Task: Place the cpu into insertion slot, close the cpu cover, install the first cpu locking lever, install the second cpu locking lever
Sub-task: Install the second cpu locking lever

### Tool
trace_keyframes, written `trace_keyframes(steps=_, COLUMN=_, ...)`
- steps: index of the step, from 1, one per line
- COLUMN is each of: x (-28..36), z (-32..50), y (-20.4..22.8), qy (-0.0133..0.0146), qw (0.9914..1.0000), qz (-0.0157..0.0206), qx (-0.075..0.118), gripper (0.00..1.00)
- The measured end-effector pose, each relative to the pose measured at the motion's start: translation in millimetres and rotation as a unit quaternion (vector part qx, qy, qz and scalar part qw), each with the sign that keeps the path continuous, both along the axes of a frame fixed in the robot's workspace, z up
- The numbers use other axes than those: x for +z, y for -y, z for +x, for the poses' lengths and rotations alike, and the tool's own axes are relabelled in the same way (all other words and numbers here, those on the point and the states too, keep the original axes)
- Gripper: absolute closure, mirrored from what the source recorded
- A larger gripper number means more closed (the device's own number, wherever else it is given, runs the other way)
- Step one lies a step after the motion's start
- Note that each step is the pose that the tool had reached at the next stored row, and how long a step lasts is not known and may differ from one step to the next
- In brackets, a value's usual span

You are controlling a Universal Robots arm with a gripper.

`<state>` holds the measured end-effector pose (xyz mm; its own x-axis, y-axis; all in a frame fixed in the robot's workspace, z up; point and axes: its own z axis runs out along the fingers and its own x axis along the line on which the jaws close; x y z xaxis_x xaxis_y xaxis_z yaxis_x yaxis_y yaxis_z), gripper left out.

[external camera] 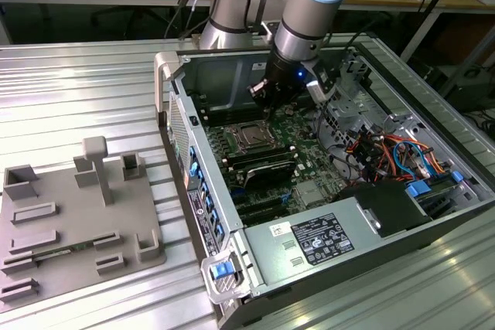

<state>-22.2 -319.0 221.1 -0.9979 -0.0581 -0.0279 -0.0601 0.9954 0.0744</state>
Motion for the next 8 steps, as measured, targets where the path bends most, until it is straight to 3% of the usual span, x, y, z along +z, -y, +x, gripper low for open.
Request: trace_keyframes(steps=8, x=0.4, z=0.0, y=20.3, qy=0.0000, qw=1.00000, qz=0.0000, qx=0.000, gripper=0.89)
